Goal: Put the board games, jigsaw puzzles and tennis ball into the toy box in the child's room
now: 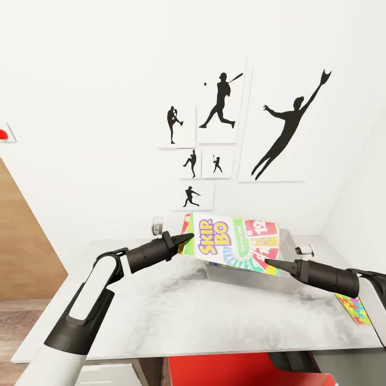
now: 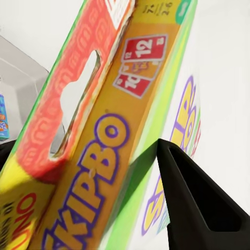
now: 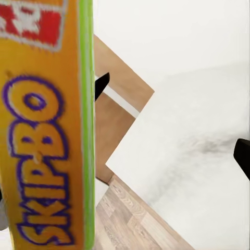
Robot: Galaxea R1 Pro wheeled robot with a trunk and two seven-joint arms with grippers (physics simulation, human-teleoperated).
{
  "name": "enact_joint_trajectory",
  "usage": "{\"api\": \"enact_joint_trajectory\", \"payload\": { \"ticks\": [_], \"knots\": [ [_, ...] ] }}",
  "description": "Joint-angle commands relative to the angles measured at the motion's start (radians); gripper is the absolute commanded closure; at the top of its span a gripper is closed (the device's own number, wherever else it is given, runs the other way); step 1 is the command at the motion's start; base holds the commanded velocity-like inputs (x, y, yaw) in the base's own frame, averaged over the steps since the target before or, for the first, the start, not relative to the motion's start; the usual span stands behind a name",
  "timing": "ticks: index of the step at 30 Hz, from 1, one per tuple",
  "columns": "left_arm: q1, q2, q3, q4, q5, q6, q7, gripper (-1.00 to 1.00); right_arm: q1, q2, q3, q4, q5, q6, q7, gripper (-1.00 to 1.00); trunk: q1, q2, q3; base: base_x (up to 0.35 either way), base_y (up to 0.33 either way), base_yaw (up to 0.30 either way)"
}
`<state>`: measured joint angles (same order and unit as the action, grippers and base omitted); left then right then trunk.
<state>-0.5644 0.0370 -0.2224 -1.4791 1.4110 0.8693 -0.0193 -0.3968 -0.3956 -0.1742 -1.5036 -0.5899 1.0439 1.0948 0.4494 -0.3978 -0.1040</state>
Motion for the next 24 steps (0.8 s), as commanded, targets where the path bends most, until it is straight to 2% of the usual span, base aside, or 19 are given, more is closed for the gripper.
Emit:
{"api": "enact_joint_trajectory", "payload": {
  "ticks": [1, 5, 10, 11, 13, 14, 15, 18, 19, 24],
  "knots": [
    [0.000, 0.001, -0.001, -0.001, 0.005, 0.000, -0.006, 1.00, -0.002, -0.002, -0.003, 0.000, 0.006, 0.003, 0.002, -1.00, 0.001, -0.002, -0.002, 0.000, 0.000, 0.000],
    [0.003, 0.003, 0.003, -0.003, 0.005, -0.003, -0.008, 1.00, -0.007, -0.014, -0.027, 0.005, 0.007, 0.003, -0.002, -1.00, 0.001, -0.002, -0.002, 0.000, 0.000, 0.000],
    [0.007, 0.010, 0.010, -0.011, 0.005, -0.007, -0.011, 1.00, -0.006, -0.058, -0.146, 0.014, 0.019, 0.003, -0.043, -1.00, 0.001, -0.002, -0.002, 0.000, 0.000, 0.000],
    [0.007, 0.010, 0.010, -0.011, 0.005, -0.007, -0.011, 1.00, -0.006, -0.058, -0.146, 0.014, 0.019, 0.003, -0.043, -1.00, 0.001, -0.002, -0.002, 0.000, 0.000, 0.000],
    [0.008, 0.009, 0.011, -0.010, 0.004, -0.010, -0.009, 1.00, -0.002, -0.072, -0.188, 0.013, 0.022, 0.003, -0.065, -1.00, 0.001, -0.002, -0.002, 0.000, 0.000, 0.000],
    [0.008, 0.009, 0.011, -0.010, 0.004, -0.010, -0.009, 1.00, -0.002, -0.072, -0.188, 0.013, 0.022, 0.003, -0.065, -1.00, 0.001, -0.002, -0.002, 0.000, 0.000, 0.000],
    [0.008, 0.008, 0.011, -0.008, 0.002, -0.013, -0.008, 1.00, 0.000, -0.078, -0.204, 0.012, 0.023, 0.003, -0.073, -1.00, 0.001, -0.002, -0.002, 0.000, 0.000, 0.000],
    [0.007, 0.005, 0.012, 0.000, -0.020, -0.034, -0.004, 1.00, 0.003, -0.090, -0.245, 0.010, 0.026, 0.003, -0.090, -1.00, 0.001, -0.002, -0.002, 0.000, 0.000, 0.000],
    [0.007, 0.005, 0.012, 0.000, -0.020, -0.034, -0.004, 1.00, 0.003, -0.090, -0.245, 0.010, 0.026, 0.003, -0.090, -1.00, 0.001, -0.002, -0.002, 0.000, 0.000, 0.000],
    [-0.030, -0.012, 0.010, 0.054, -0.076, -0.092, -0.001, 1.00, 0.006, -0.099, -0.276, 0.007, 0.038, 0.003, -0.103, -1.00, 0.001, -0.002, -0.002, 0.000, 0.000, 0.000]
  ]
}}
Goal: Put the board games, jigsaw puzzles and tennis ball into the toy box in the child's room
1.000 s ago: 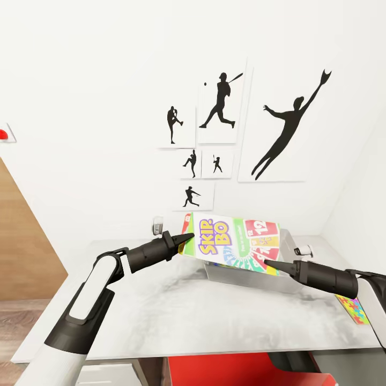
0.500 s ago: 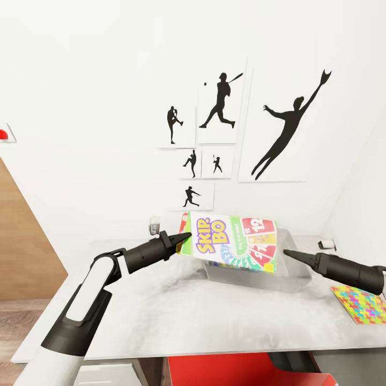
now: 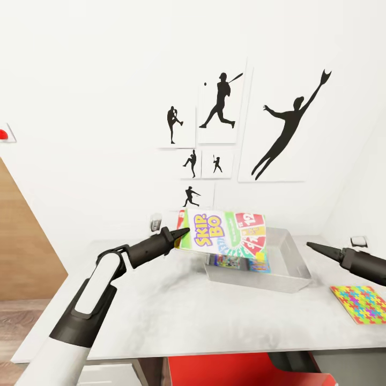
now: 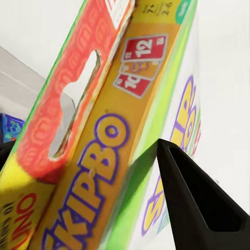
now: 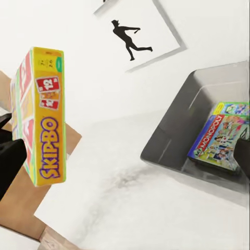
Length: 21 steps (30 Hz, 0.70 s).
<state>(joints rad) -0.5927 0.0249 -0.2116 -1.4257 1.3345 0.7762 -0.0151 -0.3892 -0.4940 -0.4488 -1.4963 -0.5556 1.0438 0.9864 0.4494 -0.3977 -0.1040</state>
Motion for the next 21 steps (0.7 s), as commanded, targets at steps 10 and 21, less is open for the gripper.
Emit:
{"api": "enact_joint_trajectory", "payload": {
  "ticks": [10, 21],
  "knots": [
    [-0.123, -0.071, -0.006, 0.192, -0.035, -0.036, -0.003, 1.00, 0.018, -0.003, -0.014, -0.023, 0.018, 0.003, 0.002, -1.00, 0.001, -0.002, -0.002, 0.000, 0.000, 0.000],
    [-0.255, -0.114, -0.010, 0.424, -0.044, -0.074, -0.003, 1.00, 0.034, -0.002, -0.015, -0.073, 0.020, 0.003, 0.003, -1.00, 0.001, -0.002, -0.002, 0.000, 0.000, -0.090]
  ]
}}
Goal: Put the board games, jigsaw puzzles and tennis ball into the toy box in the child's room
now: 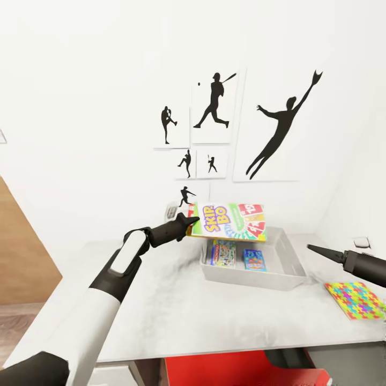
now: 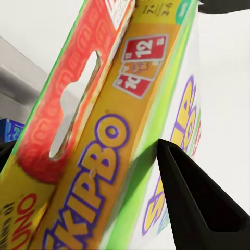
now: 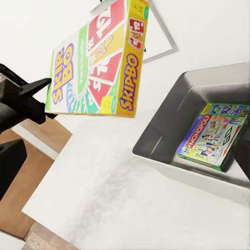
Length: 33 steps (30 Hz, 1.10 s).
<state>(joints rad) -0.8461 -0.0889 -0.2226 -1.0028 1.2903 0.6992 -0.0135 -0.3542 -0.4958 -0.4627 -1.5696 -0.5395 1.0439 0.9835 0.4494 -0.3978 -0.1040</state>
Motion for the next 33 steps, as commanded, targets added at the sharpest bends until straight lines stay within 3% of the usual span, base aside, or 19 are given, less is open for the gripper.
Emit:
{"api": "enact_joint_trajectory", "payload": {
  "ticks": [1, 16, 20, 33],
  "knots": [
    [-0.011, -0.002, 0.000, 0.017, 0.000, 0.001, -0.005, 1.00, -0.001, 0.000, -0.001, -0.002, 0.004, 0.003, 0.006, -1.00, 0.001, -0.002, -0.002, 0.000, 0.000, -0.117],
    [-0.061, -0.019, -0.013, 0.116, -0.001, -0.007, -0.004, 1.00, 0.001, 0.004, 0.005, -0.009, 0.003, 0.003, 0.006, -1.00, 0.001, -0.002, -0.002, 0.000, 0.000, -0.034],
    [-0.069, -0.022, -0.041, 0.123, 0.001, -0.011, -0.006, 1.00, 0.001, 0.005, 0.004, -0.009, 0.003, 0.003, 0.006, -1.00, 0.001, -0.002, -0.002, 0.000, 0.000, -0.003],
    [-0.071, -0.022, -0.053, 0.124, 0.002, -0.013, -0.007, 1.00, 0.001, 0.005, 0.004, -0.010, 0.003, 0.003, 0.006, -1.00, 0.001, -0.002, -0.002, 0.000, 0.000, -0.059]
  ]
}}
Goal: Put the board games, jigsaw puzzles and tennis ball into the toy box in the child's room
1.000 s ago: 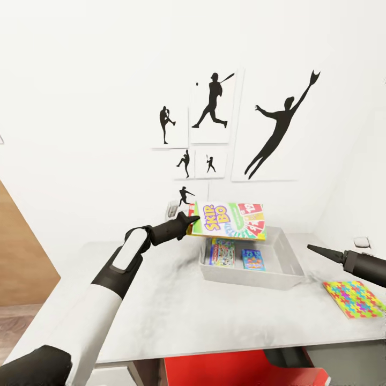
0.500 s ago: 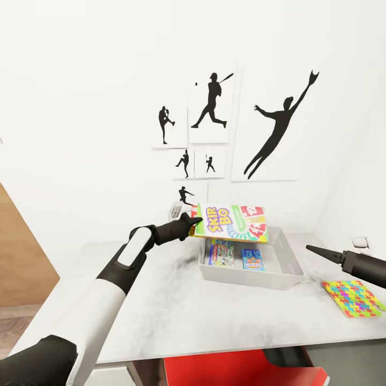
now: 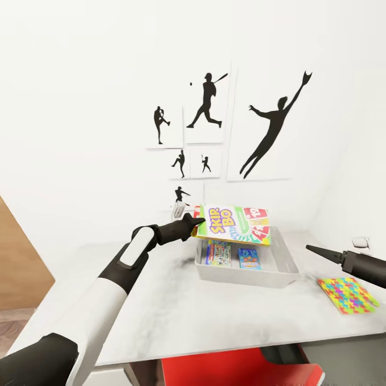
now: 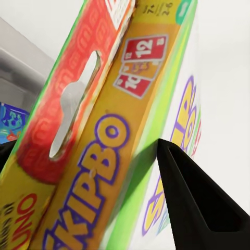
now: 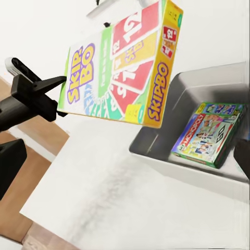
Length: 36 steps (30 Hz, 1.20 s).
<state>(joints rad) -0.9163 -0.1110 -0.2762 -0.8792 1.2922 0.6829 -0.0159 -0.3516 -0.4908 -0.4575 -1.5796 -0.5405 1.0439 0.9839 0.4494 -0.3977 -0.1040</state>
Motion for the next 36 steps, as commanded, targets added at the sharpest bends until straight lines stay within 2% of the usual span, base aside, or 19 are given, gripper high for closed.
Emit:
{"api": "enact_joint_trajectory", "payload": {
  "ticks": [1, 11, 16, 23, 29, 36],
  "knots": [
    [-0.001, 0.000, 0.000, 0.000, 0.000, 0.003, -0.005, 1.00, -0.001, 0.000, 0.000, 0.000, 0.004, 0.003, 0.006, -1.00, 0.001, -0.002, -0.002, 0.000, 0.000, -0.218],
    [0.002, -0.001, -0.001, 0.000, -0.001, 0.003, -0.011, 1.00, -0.001, 0.000, 0.001, 0.000, 0.004, 0.003, 0.007, -1.00, 0.001, -0.002, -0.002, 0.000, 0.000, -0.159],
    [0.001, -0.003, -0.020, 0.000, -0.001, 0.002, -0.014, 1.00, -0.001, 0.001, 0.002, 0.000, 0.004, 0.003, 0.008, -1.00, 0.001, -0.002, -0.002, 0.000, 0.000, -0.042],
    [-0.003, -0.004, -0.025, -0.001, 0.000, 0.000, -0.014, 1.00, -0.001, 0.001, 0.002, 0.000, 0.004, 0.003, 0.008, -1.00, 0.001, -0.002, -0.002, 0.000, 0.000, -0.007],
    [-0.003, -0.004, -0.027, -0.001, 0.000, -0.046, -0.011, 1.00, -0.001, 0.001, 0.002, 0.000, 0.004, 0.003, 0.009, -1.00, 0.001, -0.002, -0.002, 0.000, 0.000, -0.047],
    [-0.003, -0.005, -0.028, 0.003, -0.002, -0.093, -0.006, 1.00, -0.001, 0.001, 0.006, 0.000, 0.004, 0.003, 0.009, -1.00, 0.001, -0.002, -0.002, 0.000, 0.000, -0.211]
  ]
}}
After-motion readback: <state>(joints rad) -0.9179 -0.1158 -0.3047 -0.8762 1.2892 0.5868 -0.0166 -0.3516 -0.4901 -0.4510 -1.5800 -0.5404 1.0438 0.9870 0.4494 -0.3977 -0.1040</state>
